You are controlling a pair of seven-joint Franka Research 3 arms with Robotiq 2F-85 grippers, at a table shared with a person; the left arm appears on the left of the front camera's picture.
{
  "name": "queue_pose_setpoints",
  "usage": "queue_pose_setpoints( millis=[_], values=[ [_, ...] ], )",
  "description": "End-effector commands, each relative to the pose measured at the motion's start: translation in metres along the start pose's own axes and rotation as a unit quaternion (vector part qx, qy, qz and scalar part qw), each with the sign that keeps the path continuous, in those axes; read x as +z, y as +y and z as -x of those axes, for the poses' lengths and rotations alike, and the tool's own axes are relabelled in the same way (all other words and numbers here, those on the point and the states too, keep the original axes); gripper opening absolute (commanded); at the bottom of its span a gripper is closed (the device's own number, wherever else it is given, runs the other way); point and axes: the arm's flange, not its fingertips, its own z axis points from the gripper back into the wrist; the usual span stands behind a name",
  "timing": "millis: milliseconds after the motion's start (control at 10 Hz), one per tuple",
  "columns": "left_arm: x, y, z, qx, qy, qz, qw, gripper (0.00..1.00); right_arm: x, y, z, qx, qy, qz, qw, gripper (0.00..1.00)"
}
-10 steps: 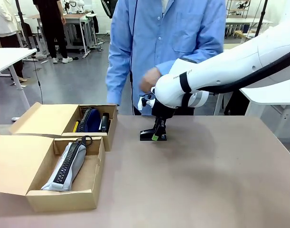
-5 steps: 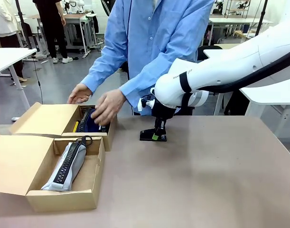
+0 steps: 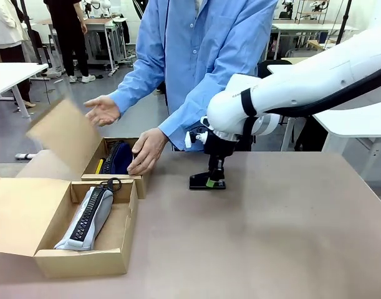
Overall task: Place items inside the box.
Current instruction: Pick up a Pencil pouch or Stapler and place it inside the Mailer Box closest to the robot.
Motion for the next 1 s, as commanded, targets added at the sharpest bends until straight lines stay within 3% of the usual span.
queue_pose_setpoints(
  millis=[0,300,500,600,800,900],
  values=[
    [0.0,-0.001,0.0,-0.009,-0.007,0.011,1.0,1.0,0.052,0.058,0.071,0.014,-0.042,-0.003,0.999,0.0],
    [0.0,-0.001,0.0,-0.009,-0.007,0.011,1.0,1.0,0.082,0.155,0.183,-0.074,-0.16,0.067,0.982,0.0],
    [0.0,-0.001,0.0,-0.009,-0.007,0.011,1.0,1.0,0.082,0.176,0.199,-0.148,-0.231,0.116,0.955,0.0],
    [0.0,-0.001,0.0,-0.009,-0.007,0.011,1.0,1.0,0.087,0.141,0.191,-0.1,-0.169,0.056,0.979,0.0],
    [0.0,-0.001,0.0,-0.009,-0.007,0.011,1.0,1.0,0.087,0.141,0.191,-0.1,-0.169,0.056,0.979,0.0],
    [0.0,-0.001,0.0,-0.009,-0.007,0.011,1.0,1.0,0.087,0.168,0.207,-0.121,-0.197,0.068,0.97,0.31]
  ],
)
